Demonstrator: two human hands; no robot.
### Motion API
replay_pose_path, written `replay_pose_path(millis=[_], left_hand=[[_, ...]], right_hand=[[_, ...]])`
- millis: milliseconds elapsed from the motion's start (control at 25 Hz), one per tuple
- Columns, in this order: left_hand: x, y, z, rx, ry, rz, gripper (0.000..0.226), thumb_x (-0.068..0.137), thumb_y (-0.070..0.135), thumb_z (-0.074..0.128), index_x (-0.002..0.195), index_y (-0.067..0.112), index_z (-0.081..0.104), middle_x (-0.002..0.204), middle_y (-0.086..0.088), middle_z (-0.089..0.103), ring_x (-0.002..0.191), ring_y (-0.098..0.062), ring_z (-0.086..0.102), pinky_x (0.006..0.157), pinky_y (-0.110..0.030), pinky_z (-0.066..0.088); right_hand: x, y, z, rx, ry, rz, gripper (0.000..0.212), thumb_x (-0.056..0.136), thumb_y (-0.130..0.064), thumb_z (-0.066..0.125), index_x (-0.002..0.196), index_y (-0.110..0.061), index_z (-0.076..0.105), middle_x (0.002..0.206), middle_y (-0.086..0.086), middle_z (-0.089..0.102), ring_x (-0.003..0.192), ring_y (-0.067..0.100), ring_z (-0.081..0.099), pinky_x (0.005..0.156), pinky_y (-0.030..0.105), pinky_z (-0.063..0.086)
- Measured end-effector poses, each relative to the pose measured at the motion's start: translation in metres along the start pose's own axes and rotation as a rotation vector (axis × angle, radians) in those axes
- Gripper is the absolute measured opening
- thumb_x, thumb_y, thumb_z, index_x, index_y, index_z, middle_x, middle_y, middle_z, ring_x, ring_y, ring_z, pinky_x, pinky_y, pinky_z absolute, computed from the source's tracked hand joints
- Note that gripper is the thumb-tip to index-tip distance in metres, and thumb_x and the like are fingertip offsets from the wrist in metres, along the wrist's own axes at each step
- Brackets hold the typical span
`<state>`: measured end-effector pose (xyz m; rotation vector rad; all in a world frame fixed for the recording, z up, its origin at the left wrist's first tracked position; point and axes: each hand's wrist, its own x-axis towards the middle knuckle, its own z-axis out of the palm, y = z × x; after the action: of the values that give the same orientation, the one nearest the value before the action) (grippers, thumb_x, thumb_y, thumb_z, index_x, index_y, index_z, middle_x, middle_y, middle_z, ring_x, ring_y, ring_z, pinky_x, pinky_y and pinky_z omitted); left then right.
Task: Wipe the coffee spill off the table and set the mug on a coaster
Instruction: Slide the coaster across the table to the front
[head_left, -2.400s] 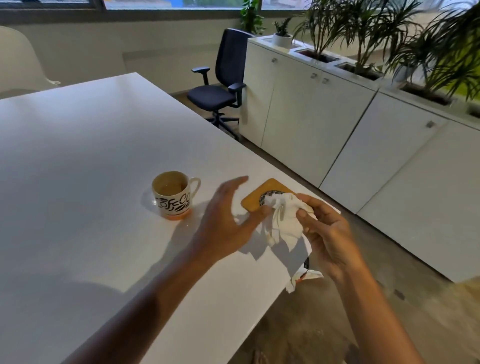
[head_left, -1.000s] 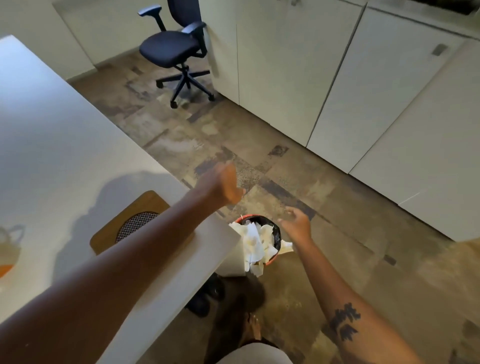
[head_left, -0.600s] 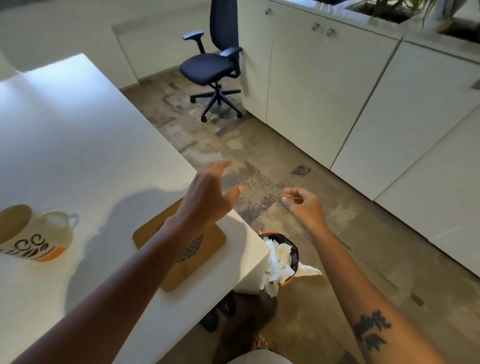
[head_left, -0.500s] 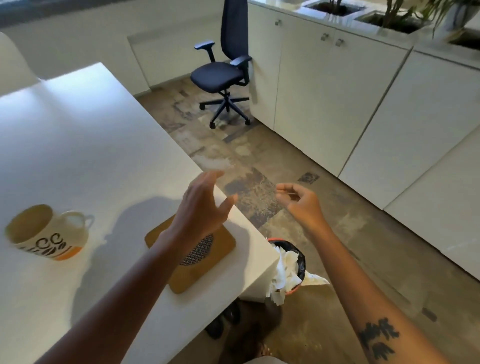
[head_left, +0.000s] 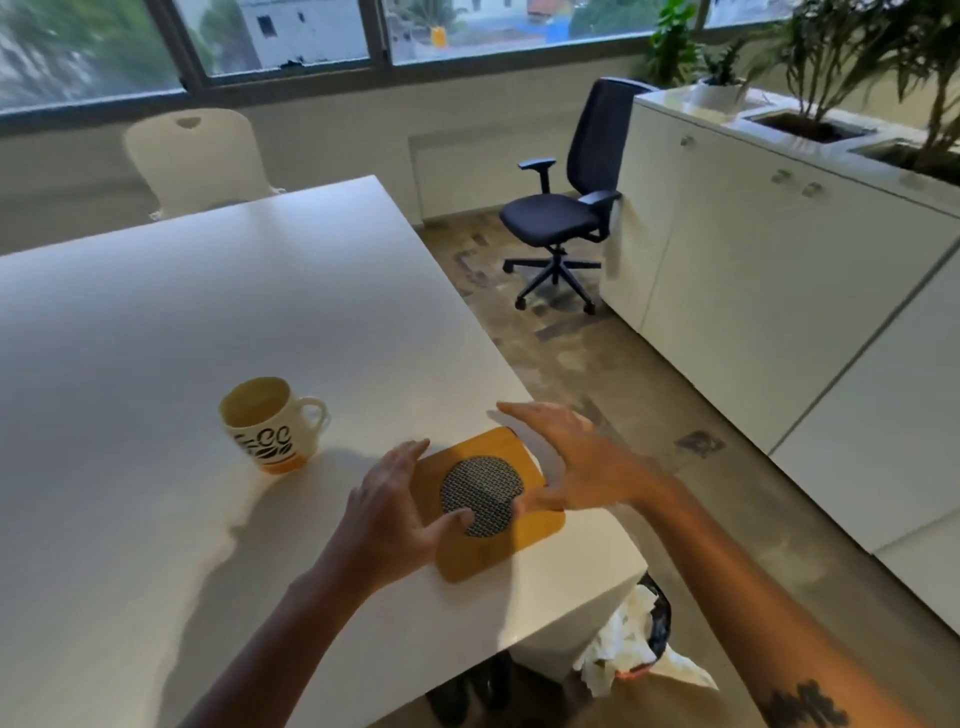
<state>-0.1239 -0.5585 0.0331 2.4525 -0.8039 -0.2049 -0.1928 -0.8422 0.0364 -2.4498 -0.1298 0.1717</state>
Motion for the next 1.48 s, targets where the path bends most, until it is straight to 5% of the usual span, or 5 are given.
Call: replay_pose_path(millis=[440,800,1040,1280,1480], left_hand=[[-0.024,-0.022,0.017,0.032,-0.188,0.045,0.157,0.05,0.104,0.057,0.166,0.03,-0.017,0.179,0.008,-0.003,0.159,-0.004,-0.014,0.128,-0.039,-0.012],[-0.024,-0.023,0.006,-0.024,-0.168,0.09,0.147,0.059,0.089,0.074,0.168,0.026,-0.004,0.177,0.005,0.015,0.165,-0.015,0.009,0.13,-0.044,-0.007],[-0.04,-0.048,-0.022,-0.045,-0.157,0.14,0.141,0.063,0.09,0.072,0.167,0.031,-0.002,0.177,0.008,0.013,0.161,-0.005,0.004,0.128,-0.037,-0.011],[-0.073,-0.108,-0.075,-0.046,-0.141,0.173,0.138,0.065,0.09,0.071,0.168,0.03,0.001,0.178,0.007,0.01,0.161,-0.006,-0.001,0.132,-0.041,-0.002],[-0.107,-0.187,-0.135,-0.064,-0.127,0.152,0.128,0.064,0.091,0.072,0.16,0.057,-0.004,0.174,0.024,0.011,0.155,0.005,0.002,0.128,-0.037,0.003]], right_hand=[[-0.002,0.022,0.009,-0.133,-0.115,-0.078,0.151,0.055,-0.086,0.087,0.169,-0.047,-0.004,0.18,-0.014,0.007,0.167,0.019,-0.005,0.132,0.067,0.0],[-0.002,0.012,0.012,-0.06,-0.022,-0.082,0.143,0.05,-0.081,0.094,0.165,-0.051,0.015,0.166,-0.019,0.03,0.159,0.02,0.017,0.13,0.063,0.017],[0.0,-0.023,0.026,-0.031,0.028,-0.093,0.14,0.05,-0.081,0.094,0.163,-0.049,0.018,0.16,-0.031,0.03,0.146,-0.022,0.004,0.117,0.04,0.018],[0.027,-0.091,0.069,-0.034,0.09,-0.129,0.136,0.05,-0.083,0.093,0.161,-0.045,0.025,0.158,-0.03,0.034,0.152,-0.006,0.017,0.122,0.036,0.019],[0.071,-0.164,0.124,-0.017,0.108,-0.154,0.135,0.049,-0.085,0.092,0.161,-0.046,0.027,0.157,-0.036,0.032,0.148,-0.011,0.018,0.114,0.03,0.027]])
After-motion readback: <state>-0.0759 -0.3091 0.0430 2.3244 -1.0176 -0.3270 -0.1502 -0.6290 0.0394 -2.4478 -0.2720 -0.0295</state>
